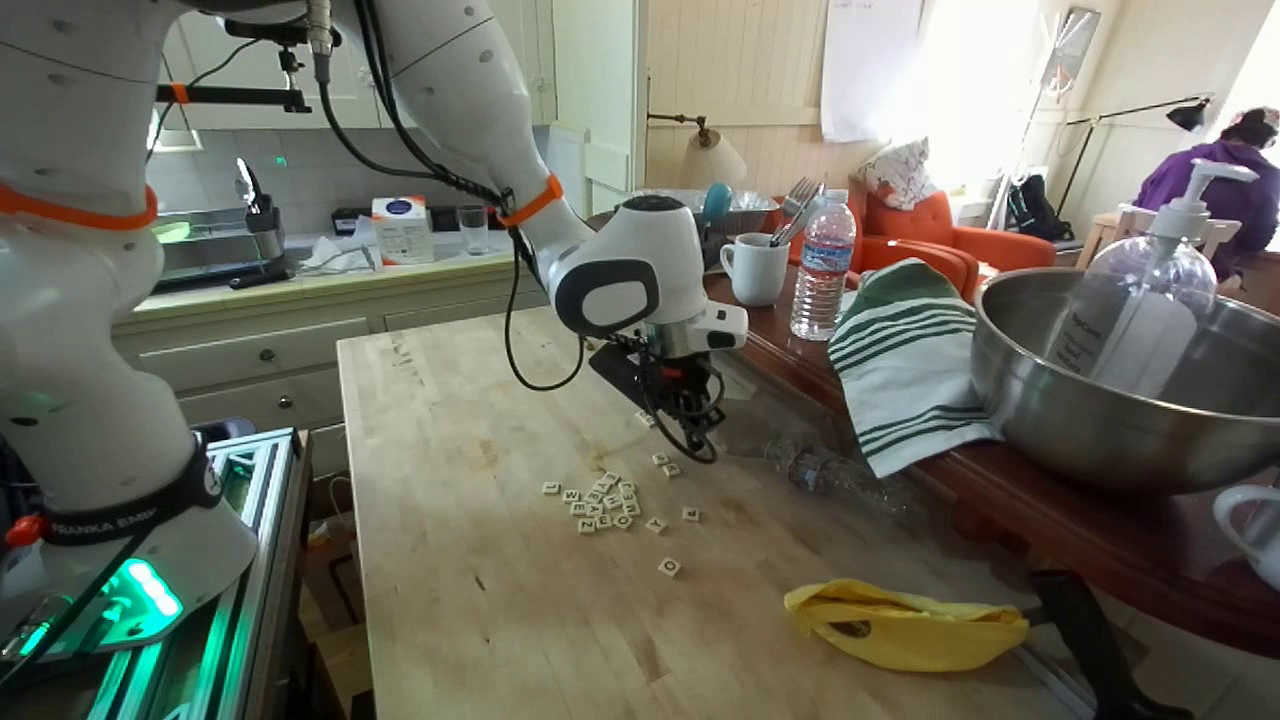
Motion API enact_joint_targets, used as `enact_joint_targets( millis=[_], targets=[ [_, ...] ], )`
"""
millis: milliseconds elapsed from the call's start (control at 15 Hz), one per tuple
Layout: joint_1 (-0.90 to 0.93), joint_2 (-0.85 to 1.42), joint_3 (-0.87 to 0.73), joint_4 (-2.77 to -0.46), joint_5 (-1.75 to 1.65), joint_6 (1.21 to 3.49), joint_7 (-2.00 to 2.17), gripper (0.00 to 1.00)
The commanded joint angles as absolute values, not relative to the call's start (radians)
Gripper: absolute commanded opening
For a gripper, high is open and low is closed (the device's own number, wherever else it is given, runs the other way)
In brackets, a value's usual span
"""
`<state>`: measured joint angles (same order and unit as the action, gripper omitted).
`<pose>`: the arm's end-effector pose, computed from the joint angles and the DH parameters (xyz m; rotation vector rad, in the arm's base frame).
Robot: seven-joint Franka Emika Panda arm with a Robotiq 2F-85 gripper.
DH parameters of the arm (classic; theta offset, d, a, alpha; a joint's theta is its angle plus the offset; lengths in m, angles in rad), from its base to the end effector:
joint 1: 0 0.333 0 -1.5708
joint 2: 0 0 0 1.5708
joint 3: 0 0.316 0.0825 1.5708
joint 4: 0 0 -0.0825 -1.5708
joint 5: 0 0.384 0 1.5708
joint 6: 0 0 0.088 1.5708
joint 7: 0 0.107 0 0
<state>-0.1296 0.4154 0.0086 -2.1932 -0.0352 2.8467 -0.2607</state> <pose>0.5759 -0.0682 0.2168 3.0540 0.2618 0.3569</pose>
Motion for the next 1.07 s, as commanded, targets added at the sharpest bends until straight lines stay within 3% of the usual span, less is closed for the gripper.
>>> enact_joint_targets(
  millis=[0, 1000],
  targets=[
    [-0.164, 0.451, 0.069, -2.199, -0.049, 2.838, -0.385, 0.00],
    [-0.164, 0.416, 0.104, -2.245, -0.070, 2.814, -0.482, 0.00]
  ],
)
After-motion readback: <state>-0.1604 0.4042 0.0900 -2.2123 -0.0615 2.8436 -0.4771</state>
